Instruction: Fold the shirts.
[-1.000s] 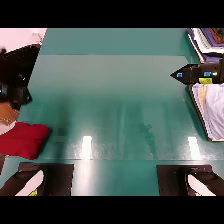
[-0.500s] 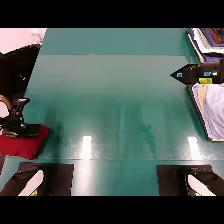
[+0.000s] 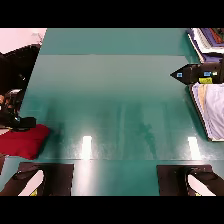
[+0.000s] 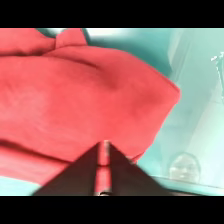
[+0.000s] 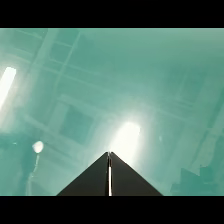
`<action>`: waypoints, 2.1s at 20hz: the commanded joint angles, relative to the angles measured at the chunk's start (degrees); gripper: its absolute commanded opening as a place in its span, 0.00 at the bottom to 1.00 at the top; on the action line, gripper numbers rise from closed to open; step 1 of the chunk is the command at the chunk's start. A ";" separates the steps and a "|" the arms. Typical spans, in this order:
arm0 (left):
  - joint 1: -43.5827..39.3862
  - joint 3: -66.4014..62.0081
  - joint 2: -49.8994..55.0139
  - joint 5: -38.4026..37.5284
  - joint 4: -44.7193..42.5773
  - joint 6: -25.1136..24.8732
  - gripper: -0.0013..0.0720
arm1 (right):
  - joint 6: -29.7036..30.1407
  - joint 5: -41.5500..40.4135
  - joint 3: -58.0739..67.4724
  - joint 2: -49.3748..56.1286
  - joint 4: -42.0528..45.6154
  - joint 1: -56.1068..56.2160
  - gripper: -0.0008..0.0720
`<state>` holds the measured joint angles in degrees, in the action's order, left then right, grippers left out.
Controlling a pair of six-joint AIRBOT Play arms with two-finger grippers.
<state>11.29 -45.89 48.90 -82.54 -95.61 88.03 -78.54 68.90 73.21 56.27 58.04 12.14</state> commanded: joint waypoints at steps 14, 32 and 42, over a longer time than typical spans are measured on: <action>0.04 8.00 -0.04 -0.09 0.09 0.48 0.08 | -0.02 -0.17 0.07 0.02 -0.02 0.04 0.03; -34.01 -50.71 7.43 1.16 10.97 1.27 0.05 | -0.07 -5.18 18.82 -5.92 -0.02 -12.07 0.03; -53.33 -50.71 34.77 14.71 17.14 -1.40 0.81 | -0.07 0.15 19.15 -5.92 0.00 -12.83 0.03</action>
<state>-39.72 -96.44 78.08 -72.88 -78.63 87.74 -78.61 67.22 92.20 50.39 58.04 -0.51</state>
